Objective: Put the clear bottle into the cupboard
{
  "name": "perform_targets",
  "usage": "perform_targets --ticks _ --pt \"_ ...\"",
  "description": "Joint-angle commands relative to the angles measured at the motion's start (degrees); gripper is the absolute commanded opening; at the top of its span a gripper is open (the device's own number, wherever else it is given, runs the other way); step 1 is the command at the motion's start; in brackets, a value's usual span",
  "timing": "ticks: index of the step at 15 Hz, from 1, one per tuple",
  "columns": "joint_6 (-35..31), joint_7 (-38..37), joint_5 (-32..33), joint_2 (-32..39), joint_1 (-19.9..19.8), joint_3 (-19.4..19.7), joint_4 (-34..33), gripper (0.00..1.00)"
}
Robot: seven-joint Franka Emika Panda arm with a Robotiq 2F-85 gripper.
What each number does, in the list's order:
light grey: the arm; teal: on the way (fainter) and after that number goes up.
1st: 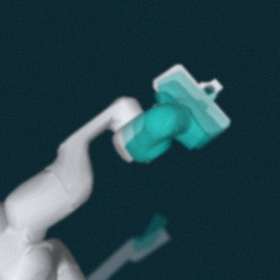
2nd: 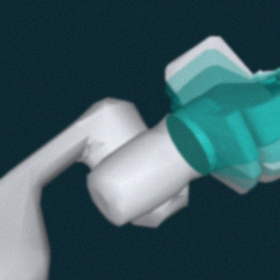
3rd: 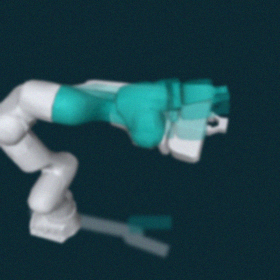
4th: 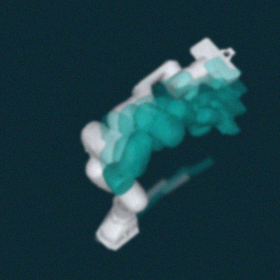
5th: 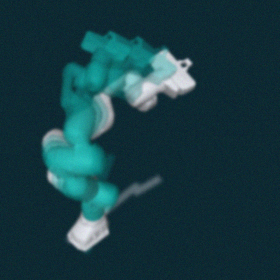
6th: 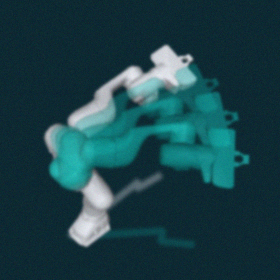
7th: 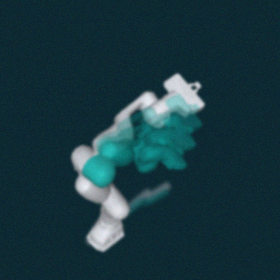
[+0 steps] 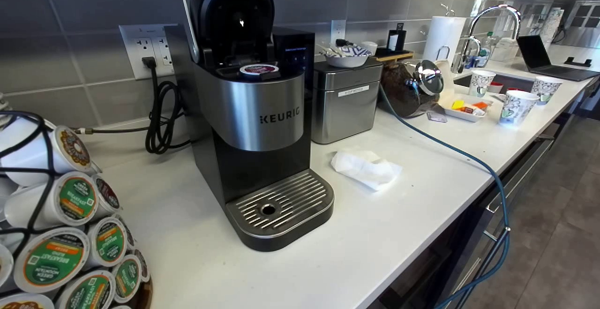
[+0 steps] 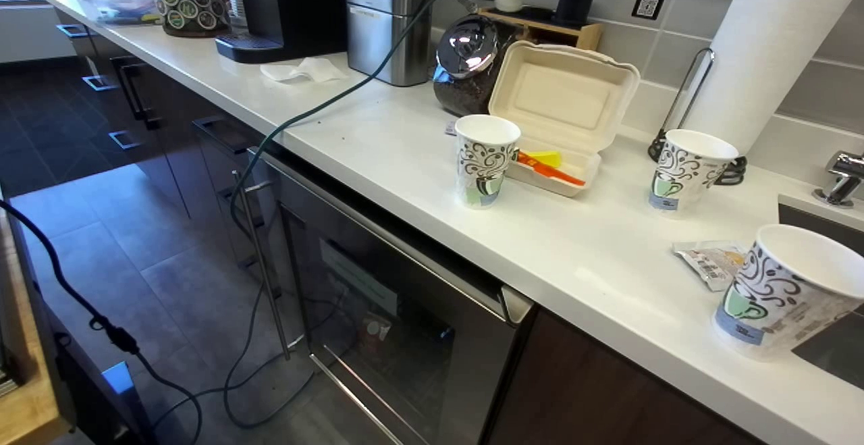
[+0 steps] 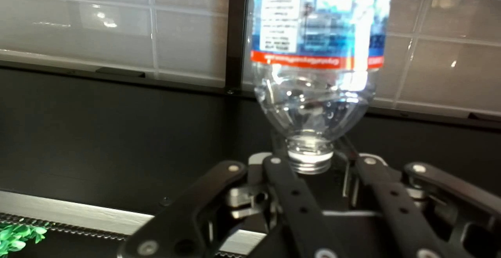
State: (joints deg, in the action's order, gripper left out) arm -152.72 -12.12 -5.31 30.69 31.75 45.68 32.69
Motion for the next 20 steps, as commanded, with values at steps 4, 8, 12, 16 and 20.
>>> perform_targets --ticks 4,8,12,16,20 --pt "-0.39 1.53 -0.51 1.26 -3.01 -0.25 -2.09 0.08" --pt "0.34 3.57 -0.77 1.51 -4.07 -1.14 -2.50 0.08" --pt "1.51 4.19 -0.69 1.94 -4.03 -2.01 -2.90 0.08" --pt "2.04 2.89 -0.73 2.38 -3.87 -2.52 -3.65 0.08" --pt "2.06 2.02 -0.23 2.91 -3.83 -2.08 -4.14 0.08"
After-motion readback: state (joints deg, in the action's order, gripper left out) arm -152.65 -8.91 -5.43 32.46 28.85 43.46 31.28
